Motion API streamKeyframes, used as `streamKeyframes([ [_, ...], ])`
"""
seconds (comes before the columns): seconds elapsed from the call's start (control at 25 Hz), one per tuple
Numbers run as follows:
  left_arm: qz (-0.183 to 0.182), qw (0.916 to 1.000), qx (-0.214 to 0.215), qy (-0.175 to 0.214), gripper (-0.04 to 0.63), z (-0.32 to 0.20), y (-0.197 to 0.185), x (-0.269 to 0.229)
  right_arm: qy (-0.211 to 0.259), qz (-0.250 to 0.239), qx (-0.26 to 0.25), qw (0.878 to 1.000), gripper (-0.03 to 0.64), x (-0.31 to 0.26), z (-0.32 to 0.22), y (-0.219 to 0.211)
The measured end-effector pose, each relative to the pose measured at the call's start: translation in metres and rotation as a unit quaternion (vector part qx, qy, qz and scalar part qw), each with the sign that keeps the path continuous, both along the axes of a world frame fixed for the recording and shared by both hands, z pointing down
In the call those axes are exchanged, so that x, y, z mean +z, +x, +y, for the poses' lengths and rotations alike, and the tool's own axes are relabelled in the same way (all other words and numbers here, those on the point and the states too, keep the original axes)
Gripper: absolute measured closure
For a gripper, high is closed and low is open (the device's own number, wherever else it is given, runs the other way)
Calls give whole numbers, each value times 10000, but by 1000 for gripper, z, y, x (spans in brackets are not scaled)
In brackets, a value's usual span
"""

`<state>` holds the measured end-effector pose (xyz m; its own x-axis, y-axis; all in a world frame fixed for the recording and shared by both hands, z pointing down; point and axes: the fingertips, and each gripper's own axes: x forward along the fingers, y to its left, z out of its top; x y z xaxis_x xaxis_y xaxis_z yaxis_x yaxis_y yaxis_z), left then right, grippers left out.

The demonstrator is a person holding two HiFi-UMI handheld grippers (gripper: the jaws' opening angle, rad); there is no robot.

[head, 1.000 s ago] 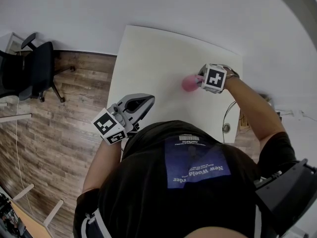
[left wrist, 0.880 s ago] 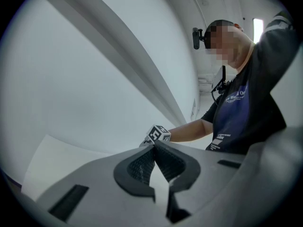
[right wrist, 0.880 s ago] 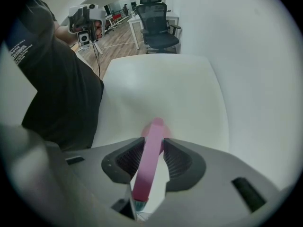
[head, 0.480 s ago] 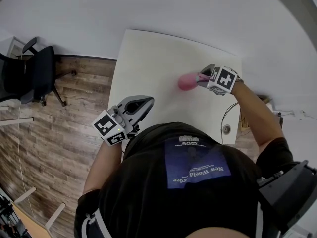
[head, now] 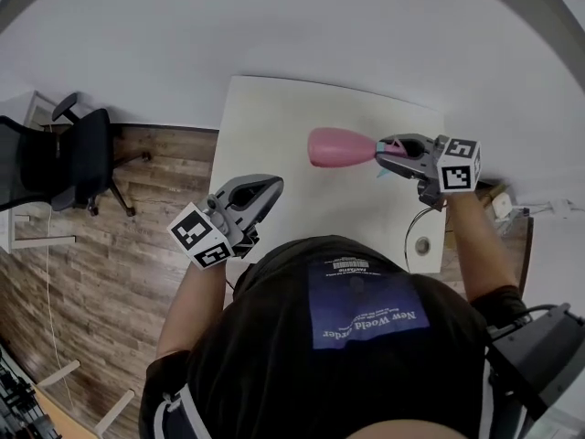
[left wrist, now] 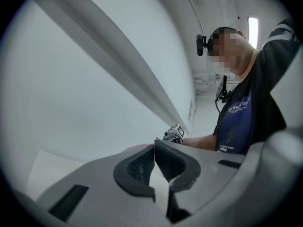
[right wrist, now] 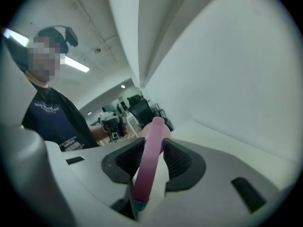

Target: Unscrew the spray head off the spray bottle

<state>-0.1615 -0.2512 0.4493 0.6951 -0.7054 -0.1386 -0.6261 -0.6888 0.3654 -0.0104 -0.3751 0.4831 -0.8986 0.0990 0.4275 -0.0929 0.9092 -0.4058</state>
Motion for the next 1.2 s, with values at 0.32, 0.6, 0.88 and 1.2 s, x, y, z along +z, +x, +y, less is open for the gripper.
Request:
streamKeyframes([
  [0.32,-117,9983,436,378,589,-11,15,-51,-458,-1909,8,9805,494,-76,33,19],
  [0.6,-368,9944,867,486,361,-15,44,-76,-323,-2261,-196,9734,494,-99,49,35],
  [0.88,-596,9903,1160,471,150,-16,73,-82,-349,-2356,-492,9700,494,-105,70,38],
  [1.2,-721,9808,1705,617,106,-9,111,-84,-414,-2287,-868,9687,494,-107,91,28],
])
